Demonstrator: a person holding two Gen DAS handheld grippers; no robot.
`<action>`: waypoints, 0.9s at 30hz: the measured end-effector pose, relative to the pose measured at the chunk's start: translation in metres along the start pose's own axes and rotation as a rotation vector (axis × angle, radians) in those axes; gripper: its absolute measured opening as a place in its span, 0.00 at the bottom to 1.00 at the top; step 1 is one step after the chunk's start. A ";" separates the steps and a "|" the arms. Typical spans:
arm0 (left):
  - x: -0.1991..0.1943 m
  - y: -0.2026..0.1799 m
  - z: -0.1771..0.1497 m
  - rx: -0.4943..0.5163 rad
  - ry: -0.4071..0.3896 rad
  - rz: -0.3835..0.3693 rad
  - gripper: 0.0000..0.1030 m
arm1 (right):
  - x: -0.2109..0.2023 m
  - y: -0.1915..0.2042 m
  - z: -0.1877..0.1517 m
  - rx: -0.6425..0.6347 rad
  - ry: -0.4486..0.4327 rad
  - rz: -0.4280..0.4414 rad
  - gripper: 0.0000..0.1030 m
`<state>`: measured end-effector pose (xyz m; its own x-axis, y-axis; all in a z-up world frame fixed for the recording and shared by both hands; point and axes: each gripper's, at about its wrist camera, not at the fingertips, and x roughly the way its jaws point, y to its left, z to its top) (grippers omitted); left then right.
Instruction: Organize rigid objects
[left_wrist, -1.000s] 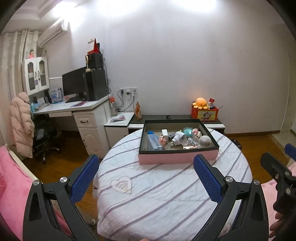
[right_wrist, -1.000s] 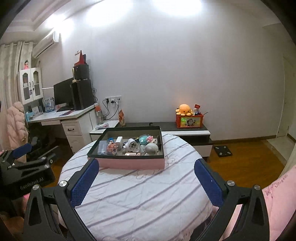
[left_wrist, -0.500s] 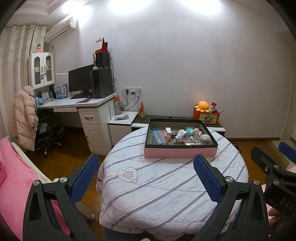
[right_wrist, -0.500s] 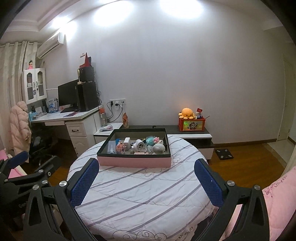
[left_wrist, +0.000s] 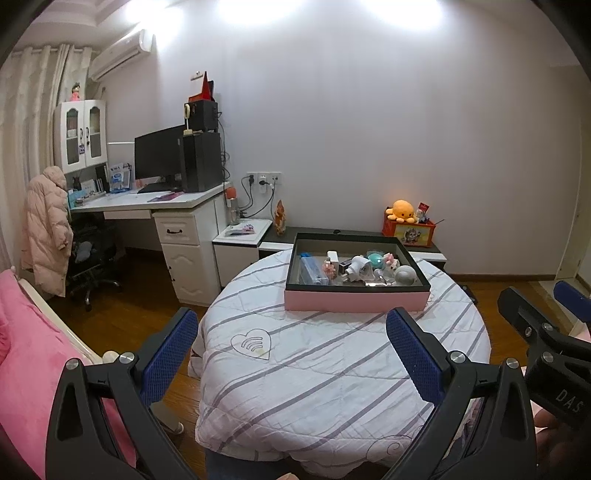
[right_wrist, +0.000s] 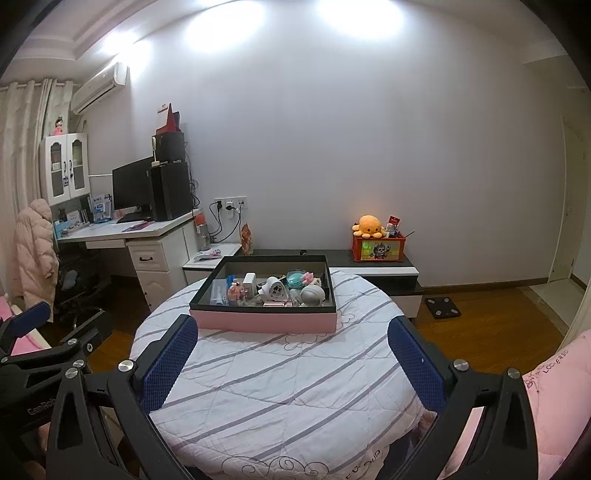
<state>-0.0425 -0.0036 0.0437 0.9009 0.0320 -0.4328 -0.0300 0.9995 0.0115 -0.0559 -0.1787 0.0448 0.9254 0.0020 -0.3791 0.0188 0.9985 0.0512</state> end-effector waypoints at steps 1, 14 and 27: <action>0.000 0.000 0.000 0.000 0.000 -0.001 1.00 | 0.000 0.000 0.000 -0.001 0.000 0.000 1.00; 0.000 0.002 -0.001 -0.010 0.006 -0.013 1.00 | 0.001 0.000 0.000 -0.003 0.003 0.002 1.00; -0.002 0.005 0.000 -0.011 0.010 -0.033 1.00 | 0.002 -0.001 -0.002 -0.006 0.009 0.001 1.00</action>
<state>-0.0440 0.0013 0.0444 0.8970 -0.0006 -0.4421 -0.0054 0.9999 -0.0124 -0.0549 -0.1792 0.0425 0.9219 0.0036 -0.3875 0.0156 0.9988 0.0463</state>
